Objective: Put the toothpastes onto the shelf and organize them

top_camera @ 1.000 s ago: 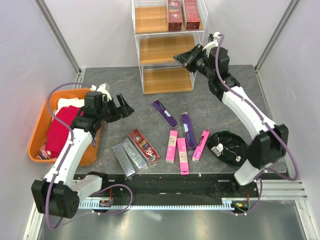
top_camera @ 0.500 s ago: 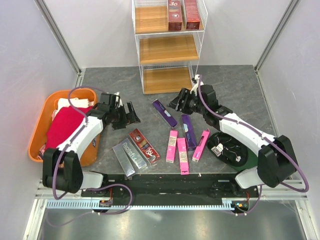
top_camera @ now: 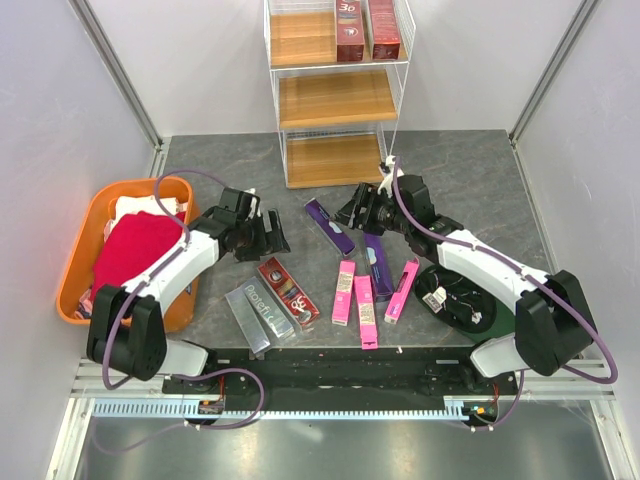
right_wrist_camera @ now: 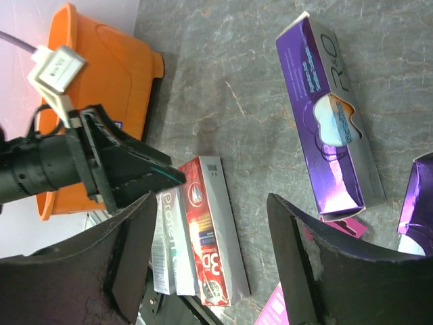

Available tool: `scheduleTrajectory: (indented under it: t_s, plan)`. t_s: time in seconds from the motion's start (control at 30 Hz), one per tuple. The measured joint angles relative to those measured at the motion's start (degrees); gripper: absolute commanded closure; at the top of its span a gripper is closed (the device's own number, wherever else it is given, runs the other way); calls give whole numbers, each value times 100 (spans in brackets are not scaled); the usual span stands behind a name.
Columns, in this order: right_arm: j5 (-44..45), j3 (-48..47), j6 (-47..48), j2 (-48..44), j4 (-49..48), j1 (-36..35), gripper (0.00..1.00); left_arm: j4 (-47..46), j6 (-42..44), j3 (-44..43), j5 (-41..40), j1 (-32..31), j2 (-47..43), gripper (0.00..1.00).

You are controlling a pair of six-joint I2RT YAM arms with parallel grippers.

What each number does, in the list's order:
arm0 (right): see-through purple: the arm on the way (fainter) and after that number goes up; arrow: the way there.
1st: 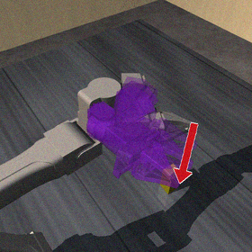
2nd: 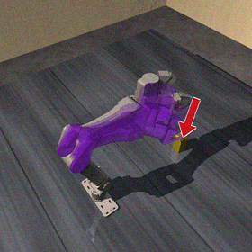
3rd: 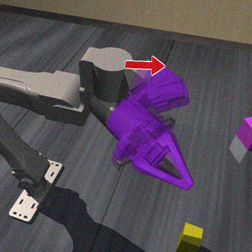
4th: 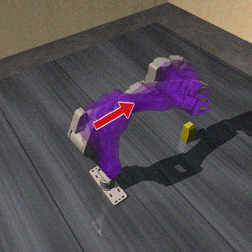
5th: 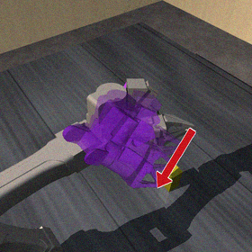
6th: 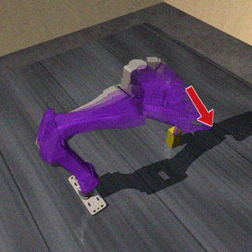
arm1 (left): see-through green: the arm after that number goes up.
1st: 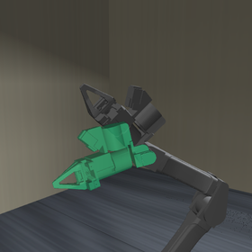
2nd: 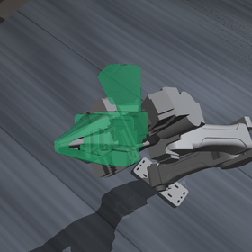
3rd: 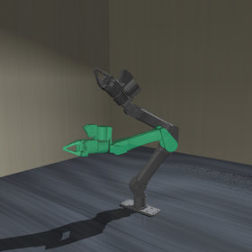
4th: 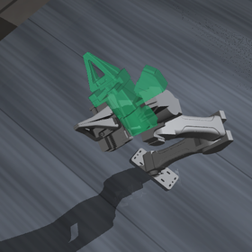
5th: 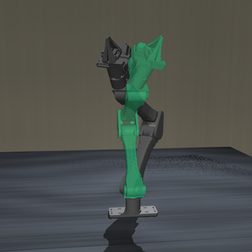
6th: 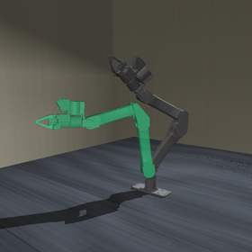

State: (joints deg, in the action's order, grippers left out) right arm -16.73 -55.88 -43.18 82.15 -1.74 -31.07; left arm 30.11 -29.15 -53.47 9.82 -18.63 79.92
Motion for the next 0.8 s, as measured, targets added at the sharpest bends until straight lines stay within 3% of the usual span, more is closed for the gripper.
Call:
scheduleTrajectory:
  t_s: [0.47,0.8]
  plan:
    - [-105,208,-4,9,-81,0,19,201,-146,175,-553,-232,-195,5]
    - [-107,208,-2,24,-83,0,18,232,-149,212,-671,-328,380,5]
